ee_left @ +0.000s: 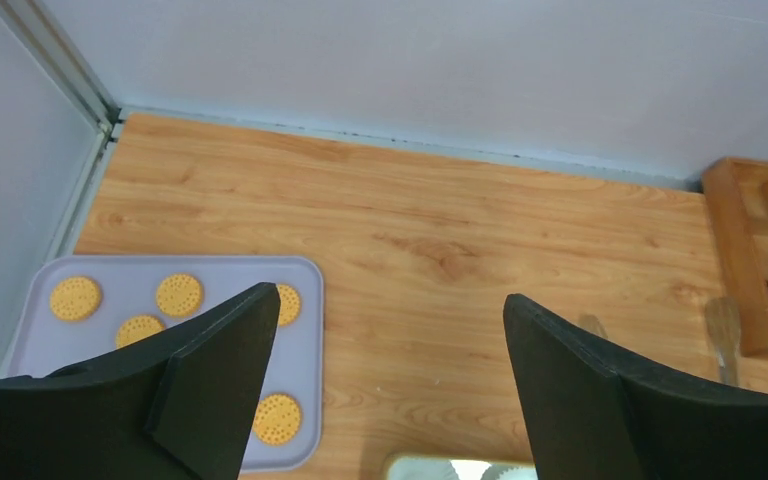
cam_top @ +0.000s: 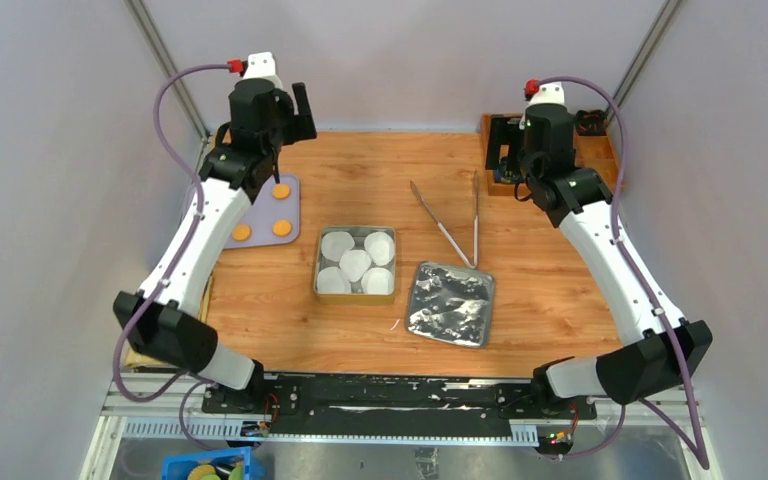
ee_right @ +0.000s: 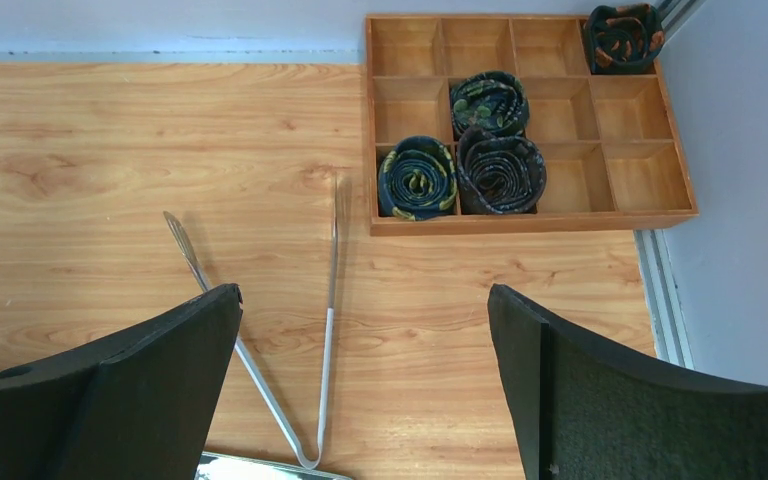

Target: Pack the cookies

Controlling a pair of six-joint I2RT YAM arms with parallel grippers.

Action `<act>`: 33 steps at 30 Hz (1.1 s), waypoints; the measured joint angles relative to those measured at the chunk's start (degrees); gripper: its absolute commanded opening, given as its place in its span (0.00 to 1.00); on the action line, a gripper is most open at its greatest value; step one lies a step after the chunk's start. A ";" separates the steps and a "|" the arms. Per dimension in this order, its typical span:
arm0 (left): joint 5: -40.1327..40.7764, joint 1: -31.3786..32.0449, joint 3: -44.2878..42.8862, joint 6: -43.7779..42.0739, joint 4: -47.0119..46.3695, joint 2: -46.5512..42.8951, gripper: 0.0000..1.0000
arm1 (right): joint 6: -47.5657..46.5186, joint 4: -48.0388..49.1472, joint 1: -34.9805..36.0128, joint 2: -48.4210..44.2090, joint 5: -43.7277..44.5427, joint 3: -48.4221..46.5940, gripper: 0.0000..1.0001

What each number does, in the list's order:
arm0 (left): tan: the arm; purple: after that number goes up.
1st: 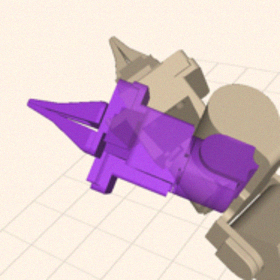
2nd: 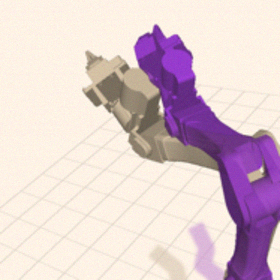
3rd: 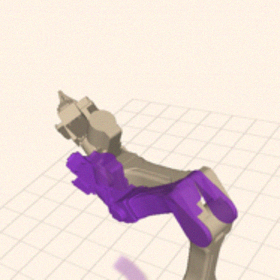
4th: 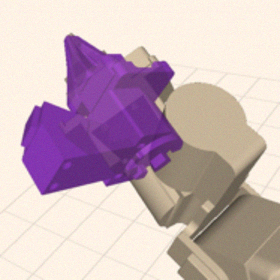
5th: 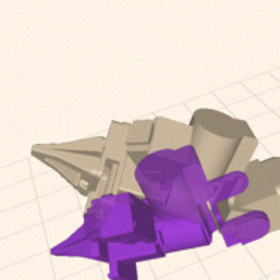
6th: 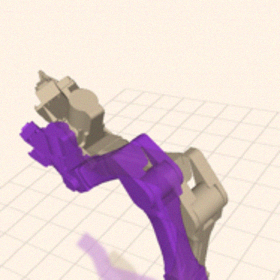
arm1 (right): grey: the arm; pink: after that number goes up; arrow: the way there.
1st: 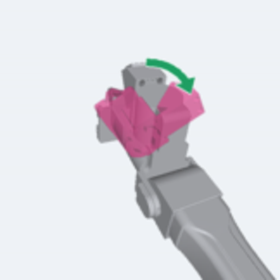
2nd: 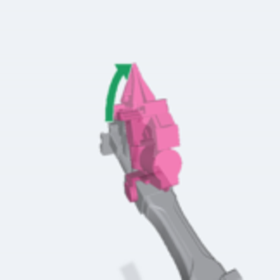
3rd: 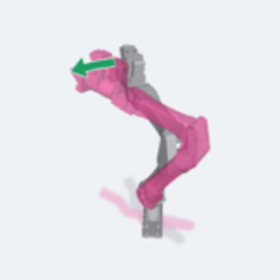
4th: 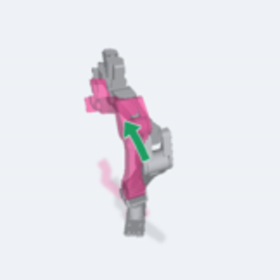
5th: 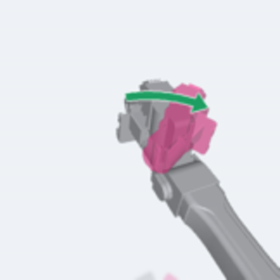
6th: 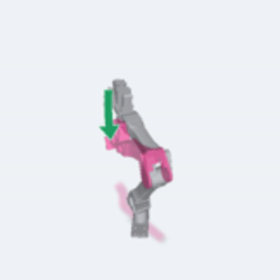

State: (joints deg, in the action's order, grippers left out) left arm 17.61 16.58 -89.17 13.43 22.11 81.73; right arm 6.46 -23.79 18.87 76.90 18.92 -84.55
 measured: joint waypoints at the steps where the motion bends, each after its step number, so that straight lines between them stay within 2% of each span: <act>1: 0.28 -0.15 -2.10 0.44 0.94 2.16 0.62 | 0.00 -0.42 0.00 0.15 0.02 0.00 1.00; 2: 0.39 -0.39 -4.33 0.98 1.77 4.70 0.40 | -0.02 -0.57 0.00 0.28 -0.02 0.11 1.00; 3: 0.28 -0.72 -6.62 1.57 2.71 7.52 0.25 | -0.04 -0.50 0.00 0.31 -0.13 0.50 1.00; 4: -0.09 -1.22 -9.16 2.34 4.11 10.64 0.14 | -0.07 -0.31 0.00 0.13 -0.39 1.05 1.00; 6: -1.11 -2.56 -13.99 3.91 6.95 16.98 0.08 | -0.17 0.92 0.02 -0.76 -1.36 3.69 1.00; 8: -2.38 -3.91 -17.79 5.14 9.01 23.76 0.16 | -0.28 1.42 0.02 -1.95 -2.45 6.62 1.00; 11: -3.13 -5.14 -18.27 6.88 12.24 30.62 0.36 | -0.46 1.55 0.02 -2.80 -3.58 8.41 1.00; 16: -3.28 -5.14 -17.16 9.01 17.18 36.52 0.51 | -0.46 2.89 0.02 -2.95 -4.72 8.63 1.00; 23: -3.10 -5.05 -14.67 10.51 18.82 36.94 0.53 | -0.37 4.50 0.02 -2.93 -6.10 10.12 1.00; 27: -2.49 -5.05 -12.90 10.75 19.63 37.31 0.52 | -0.35 4.72 0.02 -2.93 -6.43 10.43 1.00; 33: -1.55 -5.05 -12.90 11.10 20.98 42.14 0.52 | -0.07 5.05 0.02 -3.32 -6.47 11.06 1.00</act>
State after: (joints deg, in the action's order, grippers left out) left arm 16.05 11.53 -102.06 24.53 43.09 123.87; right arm 6.39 -18.74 18.90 73.58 12.45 -73.49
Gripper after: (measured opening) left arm 0.510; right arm 0.999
